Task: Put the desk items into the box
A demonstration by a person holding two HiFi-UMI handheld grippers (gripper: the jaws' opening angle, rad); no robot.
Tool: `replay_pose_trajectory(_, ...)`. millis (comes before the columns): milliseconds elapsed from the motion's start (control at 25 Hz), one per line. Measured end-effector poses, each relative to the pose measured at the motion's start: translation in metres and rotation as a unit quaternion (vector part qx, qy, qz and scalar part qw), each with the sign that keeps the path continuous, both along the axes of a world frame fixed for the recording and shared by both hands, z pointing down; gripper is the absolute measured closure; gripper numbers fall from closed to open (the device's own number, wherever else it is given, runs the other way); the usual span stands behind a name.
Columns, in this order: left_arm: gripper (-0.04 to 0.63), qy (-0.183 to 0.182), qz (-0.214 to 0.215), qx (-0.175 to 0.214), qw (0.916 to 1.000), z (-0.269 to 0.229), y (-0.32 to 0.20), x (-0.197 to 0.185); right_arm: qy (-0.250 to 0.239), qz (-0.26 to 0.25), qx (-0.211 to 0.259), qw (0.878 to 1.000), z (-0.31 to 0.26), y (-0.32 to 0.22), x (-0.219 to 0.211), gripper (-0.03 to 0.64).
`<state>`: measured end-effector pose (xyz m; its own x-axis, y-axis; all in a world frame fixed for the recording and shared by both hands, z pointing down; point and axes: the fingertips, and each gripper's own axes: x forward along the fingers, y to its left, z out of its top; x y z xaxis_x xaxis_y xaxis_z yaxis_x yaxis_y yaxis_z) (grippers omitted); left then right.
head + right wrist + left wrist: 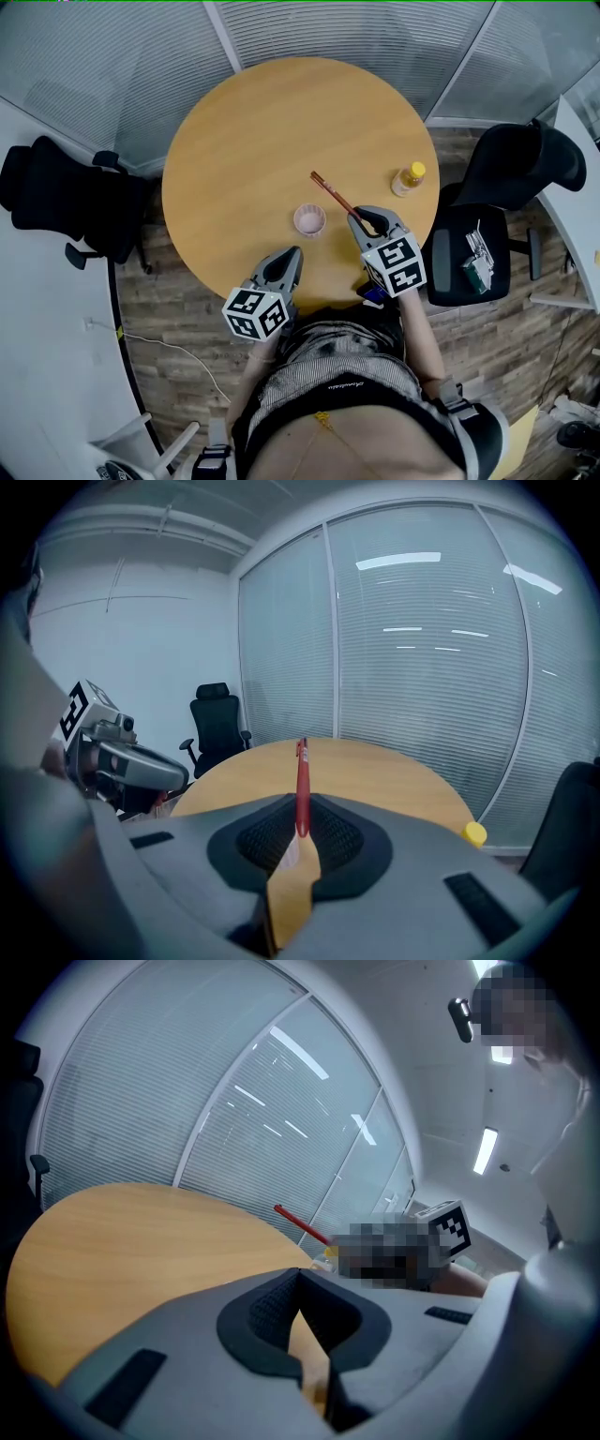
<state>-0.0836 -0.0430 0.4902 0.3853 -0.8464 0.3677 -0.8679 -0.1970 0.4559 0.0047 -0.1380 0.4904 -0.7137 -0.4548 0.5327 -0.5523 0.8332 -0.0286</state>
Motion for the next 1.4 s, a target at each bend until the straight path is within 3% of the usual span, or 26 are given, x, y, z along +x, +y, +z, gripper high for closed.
replay_pose_trajectory(520, 0.598, 0.001, -0.013, -0.003, 0.9999, 0.003, -0.008, -0.016, 0.029, -0.031, -0.038, 0.998, 0.038, 0.008, -0.017, 0.557)
replay_pose_trajectory(1000, 0.598, 0.003, -0.02, -0.009, 0.9998, 0.007, -0.011, -0.019, 0.086, -0.061, -0.074, 0.992, 0.077, 0.024, -0.017, 0.557)
replay_pose_trajectory(1400, 0.598, 0.002, -0.027, -0.013, 0.9995, 0.01, -0.008, -0.025, 0.124, -0.087, -0.08, 0.985, 0.098, 0.03, -0.026, 0.557)
